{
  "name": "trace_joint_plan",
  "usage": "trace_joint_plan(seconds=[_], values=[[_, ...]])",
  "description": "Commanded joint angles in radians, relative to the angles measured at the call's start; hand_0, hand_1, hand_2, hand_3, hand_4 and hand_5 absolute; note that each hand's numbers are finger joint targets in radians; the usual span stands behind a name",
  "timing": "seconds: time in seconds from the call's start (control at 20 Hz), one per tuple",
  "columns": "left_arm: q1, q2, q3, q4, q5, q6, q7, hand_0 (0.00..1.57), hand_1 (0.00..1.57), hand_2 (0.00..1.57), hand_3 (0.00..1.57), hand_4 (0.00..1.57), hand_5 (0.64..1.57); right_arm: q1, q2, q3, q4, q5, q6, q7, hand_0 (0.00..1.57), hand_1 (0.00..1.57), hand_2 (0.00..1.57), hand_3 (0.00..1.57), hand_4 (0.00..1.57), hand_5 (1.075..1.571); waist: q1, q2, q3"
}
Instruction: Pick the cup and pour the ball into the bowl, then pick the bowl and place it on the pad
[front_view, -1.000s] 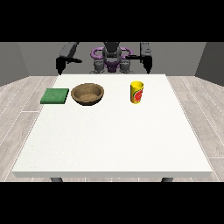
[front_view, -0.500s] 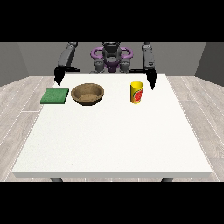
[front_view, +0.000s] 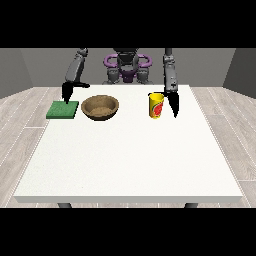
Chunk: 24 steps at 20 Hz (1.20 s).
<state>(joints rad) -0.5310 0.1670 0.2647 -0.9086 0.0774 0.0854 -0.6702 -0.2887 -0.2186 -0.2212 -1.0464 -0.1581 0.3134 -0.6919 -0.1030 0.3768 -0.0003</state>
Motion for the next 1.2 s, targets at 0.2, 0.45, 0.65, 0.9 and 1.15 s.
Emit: trace_joint_plan(seconds=[0.2,0.45,0.65,0.9,1.15], values=[[-0.084,0.022,0.045,0.136,0.014,0.016,-0.129,0.0,0.0,0.0,0.0,0.0,1.392,-0.033,-0.061,-0.027,0.085,0.0,0.068,-0.105,0.0,0.0,0.0,0.0,0.0,1.548,-0.036,0.088,-0.0001],[-0.137,0.059,0.104,0.209,0.045,0.039,-0.165,0.56,0.56,0.0,0.0,0.55,1.532,-0.032,-0.099,-0.032,0.03,-0.02,0.099,-0.094,0.0,0.0,0.0,0.0,0.0,1.538,-0.086,0.124,-0.0007],[-0.087,-0.02,0.064,0.151,-0.05,0.257,-0.21,1.37,1.37,1.57,1.57,1.16,1.533,-0.087,-0.127,-0.045,0.036,-0.034,0.089,-0.062,0.0,0.0,0.0,0.0,0.14,1.548,-0.118,0.157,-0.0001],[-0.052,0.007,0.073,0.072,-0.069,0.332,-0.129,1.37,1.37,1.57,1.57,1.21,1.531,-0.087,-0.161,-0.034,0.01,-0.062,0.135,-0.014,0.0,0.0,0.26,0.0,0.16,1.55,-0.179,0.138,0.0],[-0.015,0.056,-0.073,-0.004,-0.296,0.501,0.073,1.39,1.39,1.57,1.57,1.25,1.53,-0.149,-0.128,-0.009,0.129,-0.038,0.093,0.044,0.0,0.0,0.21,0.12,0.23,1.553,-0.176,-0.03,0.0043]])
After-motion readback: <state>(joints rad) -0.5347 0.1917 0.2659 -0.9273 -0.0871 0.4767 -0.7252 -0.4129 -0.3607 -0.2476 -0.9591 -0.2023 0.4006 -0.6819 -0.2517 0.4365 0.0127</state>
